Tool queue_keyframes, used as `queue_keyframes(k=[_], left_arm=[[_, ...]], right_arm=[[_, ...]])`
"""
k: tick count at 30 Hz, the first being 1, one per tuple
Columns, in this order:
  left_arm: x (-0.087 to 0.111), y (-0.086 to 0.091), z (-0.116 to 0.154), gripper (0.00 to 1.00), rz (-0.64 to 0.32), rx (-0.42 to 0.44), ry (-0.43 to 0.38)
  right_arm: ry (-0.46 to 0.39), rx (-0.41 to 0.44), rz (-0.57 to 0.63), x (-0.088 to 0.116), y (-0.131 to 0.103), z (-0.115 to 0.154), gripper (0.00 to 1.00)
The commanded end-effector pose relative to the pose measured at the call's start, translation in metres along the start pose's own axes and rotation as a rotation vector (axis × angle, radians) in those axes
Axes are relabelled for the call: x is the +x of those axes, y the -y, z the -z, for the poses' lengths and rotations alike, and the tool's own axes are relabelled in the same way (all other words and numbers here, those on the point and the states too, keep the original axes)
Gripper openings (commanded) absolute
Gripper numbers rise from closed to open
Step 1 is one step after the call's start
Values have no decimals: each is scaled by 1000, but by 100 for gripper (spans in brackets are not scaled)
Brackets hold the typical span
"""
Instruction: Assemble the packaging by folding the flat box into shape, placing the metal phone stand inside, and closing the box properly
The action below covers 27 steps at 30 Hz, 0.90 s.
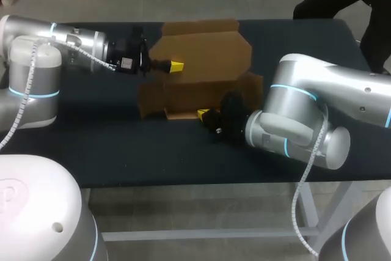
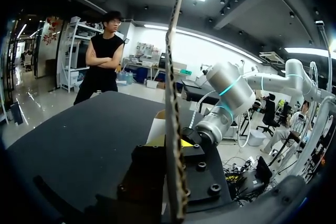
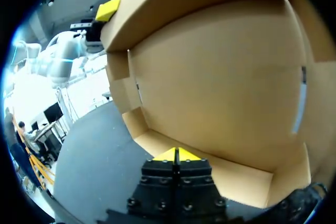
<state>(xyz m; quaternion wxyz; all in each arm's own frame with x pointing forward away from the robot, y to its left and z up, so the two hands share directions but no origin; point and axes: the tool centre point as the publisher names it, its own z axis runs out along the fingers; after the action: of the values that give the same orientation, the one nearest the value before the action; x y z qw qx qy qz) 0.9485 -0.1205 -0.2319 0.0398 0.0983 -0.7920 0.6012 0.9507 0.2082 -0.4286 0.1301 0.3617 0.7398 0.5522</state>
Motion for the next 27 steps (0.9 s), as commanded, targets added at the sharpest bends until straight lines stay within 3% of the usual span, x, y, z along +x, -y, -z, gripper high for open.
queue_keyframes(k=[1,13,27], left_arm=[[0,-2,0,0,0,-2,1],[0,-2,0,0,0,-2,1],[0,-2,0,0,0,-2,1]], right_arm=[[9,-5,1,2,5,-5,0],[4,-12,1,5,5,-2,0],[-46,-61,23,29,-3,33,0]])
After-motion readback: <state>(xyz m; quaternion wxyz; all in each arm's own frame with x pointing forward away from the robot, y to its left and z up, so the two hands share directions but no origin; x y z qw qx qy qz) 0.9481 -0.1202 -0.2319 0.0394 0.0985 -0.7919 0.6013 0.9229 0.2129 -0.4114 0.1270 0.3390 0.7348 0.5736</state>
